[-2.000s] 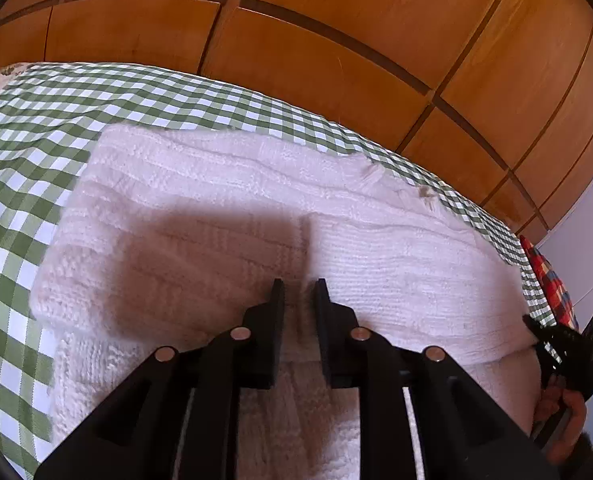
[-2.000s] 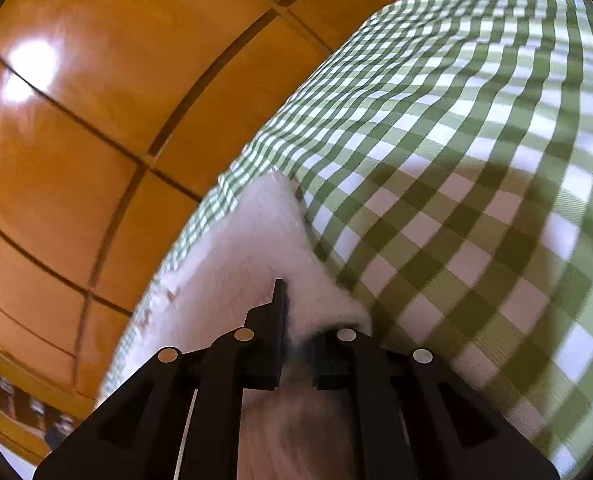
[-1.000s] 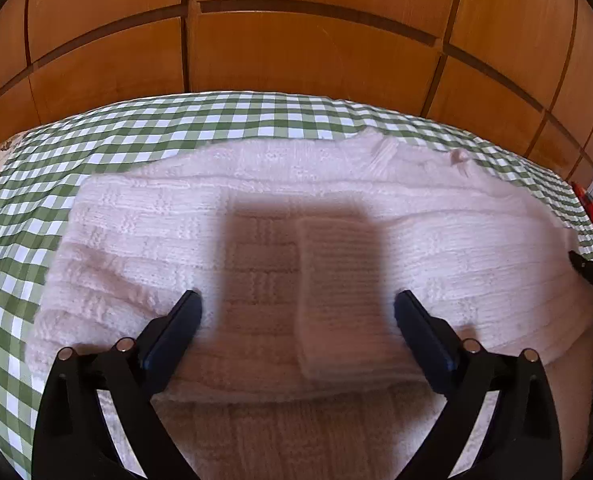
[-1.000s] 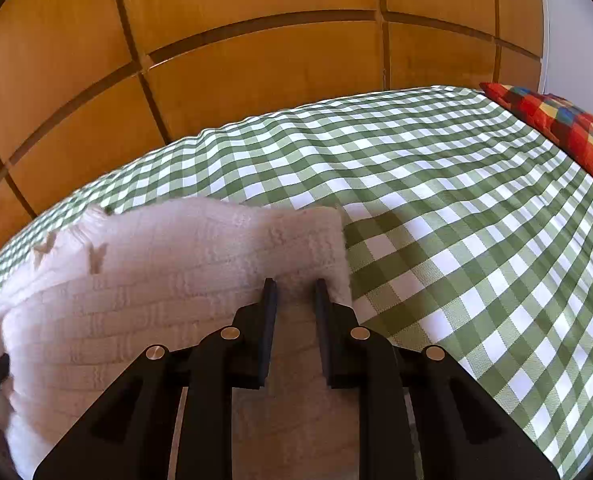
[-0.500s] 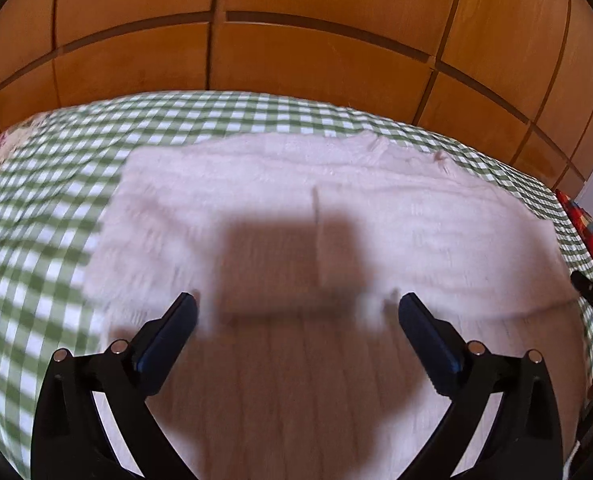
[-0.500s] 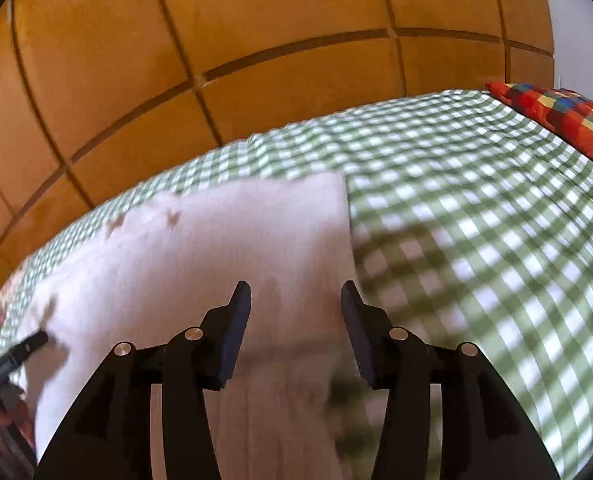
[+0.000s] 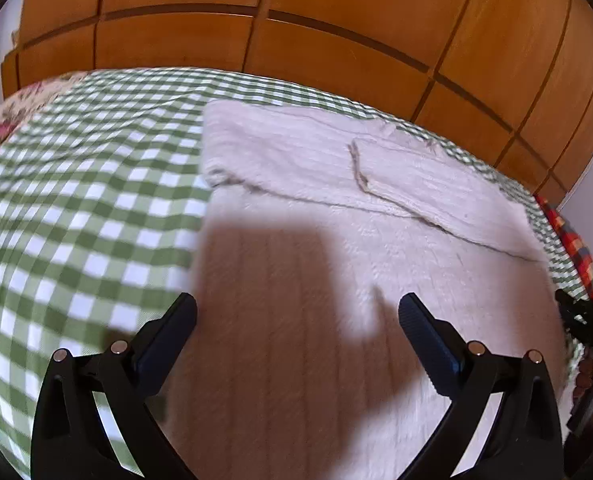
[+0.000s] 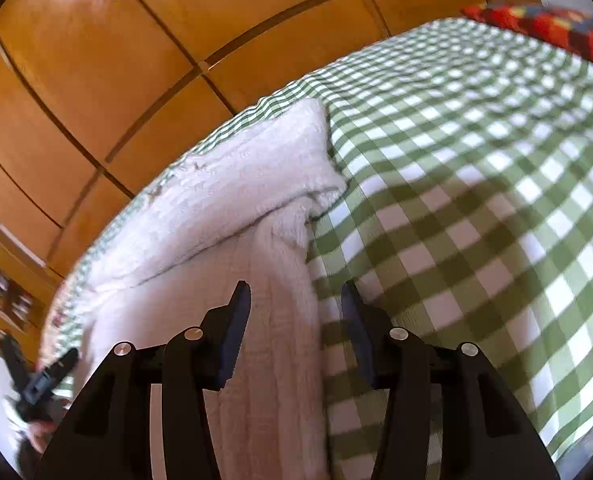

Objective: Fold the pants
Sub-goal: 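Move both grippers along the folded sweater edge to grasp it again, then grasp the sweater edge with both grippers and lift it off the bed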

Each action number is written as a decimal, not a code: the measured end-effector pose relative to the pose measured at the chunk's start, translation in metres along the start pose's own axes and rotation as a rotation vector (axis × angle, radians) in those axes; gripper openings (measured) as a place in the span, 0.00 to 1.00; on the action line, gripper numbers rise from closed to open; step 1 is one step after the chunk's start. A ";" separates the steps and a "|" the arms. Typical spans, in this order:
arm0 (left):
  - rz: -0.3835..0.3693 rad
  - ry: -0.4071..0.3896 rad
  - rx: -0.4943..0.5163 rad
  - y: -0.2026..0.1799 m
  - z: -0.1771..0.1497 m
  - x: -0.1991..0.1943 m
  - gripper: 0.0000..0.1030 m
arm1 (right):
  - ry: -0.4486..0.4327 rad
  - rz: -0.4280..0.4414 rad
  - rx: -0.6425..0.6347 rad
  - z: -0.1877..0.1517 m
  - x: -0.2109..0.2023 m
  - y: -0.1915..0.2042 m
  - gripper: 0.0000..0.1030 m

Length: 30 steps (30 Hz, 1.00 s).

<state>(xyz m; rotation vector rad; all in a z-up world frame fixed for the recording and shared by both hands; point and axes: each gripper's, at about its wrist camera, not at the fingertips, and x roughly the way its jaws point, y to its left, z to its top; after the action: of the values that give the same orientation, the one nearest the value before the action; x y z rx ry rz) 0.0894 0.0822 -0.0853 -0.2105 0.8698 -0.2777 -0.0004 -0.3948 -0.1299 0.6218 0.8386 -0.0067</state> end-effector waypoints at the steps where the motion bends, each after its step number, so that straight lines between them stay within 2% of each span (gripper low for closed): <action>1: -0.018 0.001 -0.012 0.005 -0.001 -0.004 0.98 | 0.003 0.047 0.019 -0.002 -0.002 -0.003 0.65; 4: -0.092 0.013 -0.057 0.023 -0.006 -0.012 0.98 | 0.015 0.112 0.014 -0.007 -0.006 -0.003 0.78; 7: -0.115 0.019 -0.091 0.043 -0.015 -0.023 0.98 | 0.034 0.128 -0.016 -0.012 -0.011 -0.001 0.80; 10: -0.136 0.006 -0.127 0.062 -0.024 -0.037 0.98 | 0.036 0.164 0.014 -0.020 -0.022 -0.009 0.80; 11: -0.165 0.002 -0.150 0.069 -0.028 -0.043 0.98 | 0.032 0.173 0.029 -0.020 -0.024 -0.011 0.78; 13: -0.202 -0.001 -0.194 0.079 -0.036 -0.050 0.98 | 0.036 0.201 0.074 -0.025 -0.029 -0.019 0.66; 16: -0.296 0.014 -0.245 0.088 -0.047 -0.054 0.97 | 0.062 0.226 0.079 -0.033 -0.034 -0.026 0.51; 18: -0.345 0.025 -0.238 0.087 -0.053 -0.057 0.96 | 0.078 0.255 0.075 -0.039 -0.037 -0.028 0.51; 21: -0.405 0.049 -0.221 0.082 -0.064 -0.058 0.85 | 0.112 0.292 0.061 -0.052 -0.041 -0.031 0.50; 23: -0.412 0.070 -0.206 0.081 -0.071 -0.059 0.73 | 0.138 0.317 0.046 -0.062 -0.043 -0.032 0.50; 28: -0.466 0.111 -0.220 0.084 -0.088 -0.064 0.57 | 0.197 0.383 0.010 -0.083 -0.044 -0.032 0.49; 30: -0.471 0.144 -0.192 0.078 -0.096 -0.066 0.53 | 0.216 0.398 -0.007 -0.088 -0.044 -0.031 0.49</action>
<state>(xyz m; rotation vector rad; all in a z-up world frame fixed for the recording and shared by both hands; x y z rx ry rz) -0.0131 0.1704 -0.1211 -0.5824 0.9839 -0.6556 -0.0985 -0.3846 -0.1596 0.7841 0.9096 0.4312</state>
